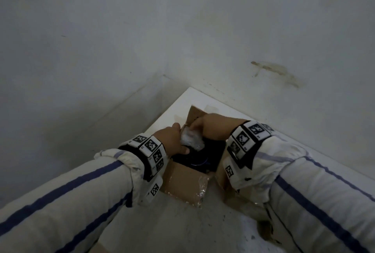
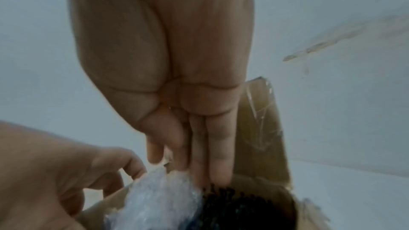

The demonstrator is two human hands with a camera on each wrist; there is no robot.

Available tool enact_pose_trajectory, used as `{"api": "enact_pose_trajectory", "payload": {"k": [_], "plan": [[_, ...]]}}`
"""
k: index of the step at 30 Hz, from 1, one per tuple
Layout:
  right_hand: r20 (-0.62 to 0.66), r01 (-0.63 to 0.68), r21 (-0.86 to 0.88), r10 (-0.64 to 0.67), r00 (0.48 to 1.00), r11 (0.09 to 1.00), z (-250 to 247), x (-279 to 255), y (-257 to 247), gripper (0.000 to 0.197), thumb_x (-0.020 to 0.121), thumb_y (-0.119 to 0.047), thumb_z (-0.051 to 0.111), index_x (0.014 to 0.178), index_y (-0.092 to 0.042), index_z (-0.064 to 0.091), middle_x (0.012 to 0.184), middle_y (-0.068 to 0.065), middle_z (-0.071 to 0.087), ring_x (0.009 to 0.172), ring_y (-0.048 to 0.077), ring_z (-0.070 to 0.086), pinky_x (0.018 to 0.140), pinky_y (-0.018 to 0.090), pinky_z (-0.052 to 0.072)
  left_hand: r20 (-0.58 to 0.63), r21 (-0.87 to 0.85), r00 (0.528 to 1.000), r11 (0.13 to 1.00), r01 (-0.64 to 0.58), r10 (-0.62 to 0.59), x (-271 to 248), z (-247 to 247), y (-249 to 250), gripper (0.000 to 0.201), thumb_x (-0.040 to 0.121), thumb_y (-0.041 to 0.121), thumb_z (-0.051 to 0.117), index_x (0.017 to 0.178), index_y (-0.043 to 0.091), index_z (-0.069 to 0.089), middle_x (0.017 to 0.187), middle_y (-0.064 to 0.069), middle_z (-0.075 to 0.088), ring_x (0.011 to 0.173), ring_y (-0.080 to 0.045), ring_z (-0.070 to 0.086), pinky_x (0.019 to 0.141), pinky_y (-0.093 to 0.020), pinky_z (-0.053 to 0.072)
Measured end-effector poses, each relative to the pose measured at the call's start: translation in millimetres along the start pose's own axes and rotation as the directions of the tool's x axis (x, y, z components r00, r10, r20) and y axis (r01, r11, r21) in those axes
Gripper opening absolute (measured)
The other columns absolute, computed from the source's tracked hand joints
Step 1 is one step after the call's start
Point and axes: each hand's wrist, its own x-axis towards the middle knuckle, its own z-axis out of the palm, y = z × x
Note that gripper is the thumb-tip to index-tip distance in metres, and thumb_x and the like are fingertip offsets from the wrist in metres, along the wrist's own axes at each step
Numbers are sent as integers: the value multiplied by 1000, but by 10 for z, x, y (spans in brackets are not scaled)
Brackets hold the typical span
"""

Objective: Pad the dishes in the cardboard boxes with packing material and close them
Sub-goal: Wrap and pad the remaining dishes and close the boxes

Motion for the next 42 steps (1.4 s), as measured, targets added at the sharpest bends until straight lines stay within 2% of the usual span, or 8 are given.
{"api": "enact_pose_trajectory", "payload": {"k": [7,12,20,23,29,35,38,42], "plan": [[189,-139,-85,153,970,987,270,-77,213,37,95,-12,47,131,-3,51,133,17,52,124,31,49,96,33,41,55,136,997,989,49,-57,26,85,10,68,76,27,76,127,5,36,123,-16,52,107,-29,59,77,-35,49],[276,-132,-118,160,948,984,554,147,325,49,101,-14,37,143,8,24,153,19,25,141,28,25,114,33,15,-7,173,999,984,46,-45,73,232,-39,54,87,21,61,130,5,32,126,-18,49,110,-31,57,86,-36,47],[122,-126,-78,135,983,989,175,5,292,32,96,-13,45,123,2,57,127,20,56,107,26,55,82,30,38,186,15,980,998,61,-62,56,35,-106,70,69,35,72,125,7,40,105,-9,55,90,-24,60,70,-29,55],[243,-71,-197,119,963,978,247,-6,266,39,100,-10,38,134,8,43,141,22,44,121,27,47,99,29,32,236,-90,965,987,134,-110,18,-102,-39,54,80,36,68,119,6,45,88,-7,59,68,-16,57,44,-15,44],[276,-25,-176,74,958,984,566,-57,372,51,101,-21,39,147,-4,24,155,10,23,143,21,22,108,23,10,19,190,997,979,76,-81,42,155,-6,65,84,27,61,136,10,26,127,-16,46,108,-32,57,87,-38,48],[319,-11,-144,57,946,990,515,-117,307,43,100,-20,41,139,-2,40,143,14,43,131,23,40,99,21,24,-48,236,996,969,78,-69,37,243,-15,88,88,26,55,150,15,-7,144,-15,28,116,-35,53,89,-45,47],[316,-24,-145,69,946,989,342,-117,269,29,99,-15,41,109,4,60,112,21,57,102,20,45,90,30,35,28,141,999,989,42,-47,38,155,-51,102,81,30,66,150,18,-8,144,-15,27,115,-33,53,93,-43,49],[210,26,-26,-20,978,999,97,-144,193,34,93,-13,52,126,-10,59,129,9,57,118,24,52,95,29,42,55,-124,995,988,94,-87,23,-29,-28,85,85,29,64,148,9,12,143,-15,39,122,-27,49,86,-30,47]]}}
